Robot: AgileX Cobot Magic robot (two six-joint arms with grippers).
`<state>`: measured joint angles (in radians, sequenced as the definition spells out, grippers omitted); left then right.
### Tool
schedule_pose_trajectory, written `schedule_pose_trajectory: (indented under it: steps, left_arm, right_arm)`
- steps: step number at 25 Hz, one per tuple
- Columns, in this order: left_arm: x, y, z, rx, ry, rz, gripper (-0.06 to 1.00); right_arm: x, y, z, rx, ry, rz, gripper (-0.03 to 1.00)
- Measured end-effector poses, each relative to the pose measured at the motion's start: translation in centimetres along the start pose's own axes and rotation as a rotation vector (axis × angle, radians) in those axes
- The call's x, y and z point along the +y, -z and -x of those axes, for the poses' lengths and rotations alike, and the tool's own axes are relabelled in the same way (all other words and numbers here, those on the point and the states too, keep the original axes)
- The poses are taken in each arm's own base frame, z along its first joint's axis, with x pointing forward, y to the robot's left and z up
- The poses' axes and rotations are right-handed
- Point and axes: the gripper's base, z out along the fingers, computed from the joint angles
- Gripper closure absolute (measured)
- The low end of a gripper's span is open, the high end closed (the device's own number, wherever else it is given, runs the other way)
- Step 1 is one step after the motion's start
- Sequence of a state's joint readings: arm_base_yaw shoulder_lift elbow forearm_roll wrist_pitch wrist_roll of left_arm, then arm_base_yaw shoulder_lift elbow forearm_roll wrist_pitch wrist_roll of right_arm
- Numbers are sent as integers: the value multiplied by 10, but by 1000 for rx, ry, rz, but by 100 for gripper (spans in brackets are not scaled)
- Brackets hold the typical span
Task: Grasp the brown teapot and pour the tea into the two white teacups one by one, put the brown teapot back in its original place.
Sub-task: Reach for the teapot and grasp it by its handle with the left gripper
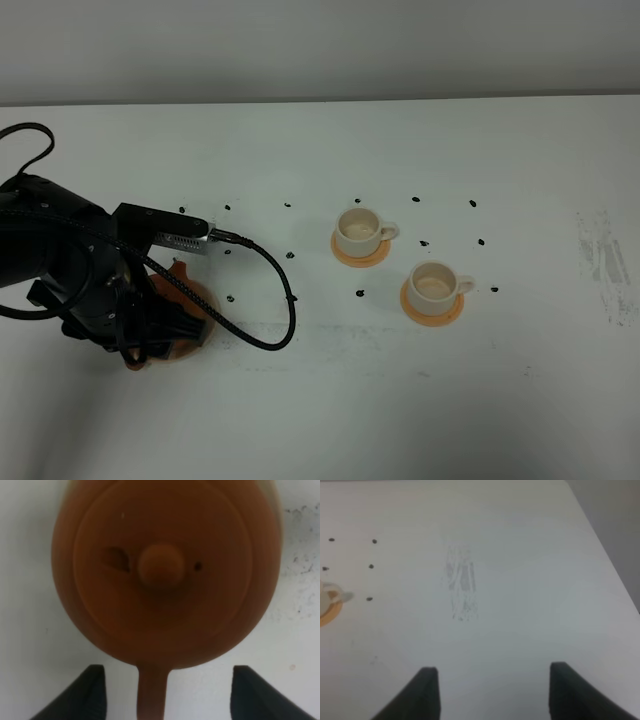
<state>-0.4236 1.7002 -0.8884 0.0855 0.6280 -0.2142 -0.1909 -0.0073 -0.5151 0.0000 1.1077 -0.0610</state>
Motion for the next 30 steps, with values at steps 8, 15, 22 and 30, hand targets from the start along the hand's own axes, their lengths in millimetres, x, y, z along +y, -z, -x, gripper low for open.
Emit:
schedule_pose_trajectory:
  steps: [8, 15, 22, 30]
  left_arm:
    - [0, 0, 0, -3, -8, -1, 63]
    - [0, 0, 0, 2, -9, 1, 64]
    - [0, 0, -1, 11, -10, 2, 63]
    - [6, 0, 0, 10, 8, 6, 63]
  right_arm:
    - [0, 0, 0, 0, 0, 0, 50]
    - [0, 0, 0, 0, 0, 0, 50]
    - [0, 0, 0, 0, 0, 0, 50]
    - [0, 0, 0, 0, 0, 0, 50]
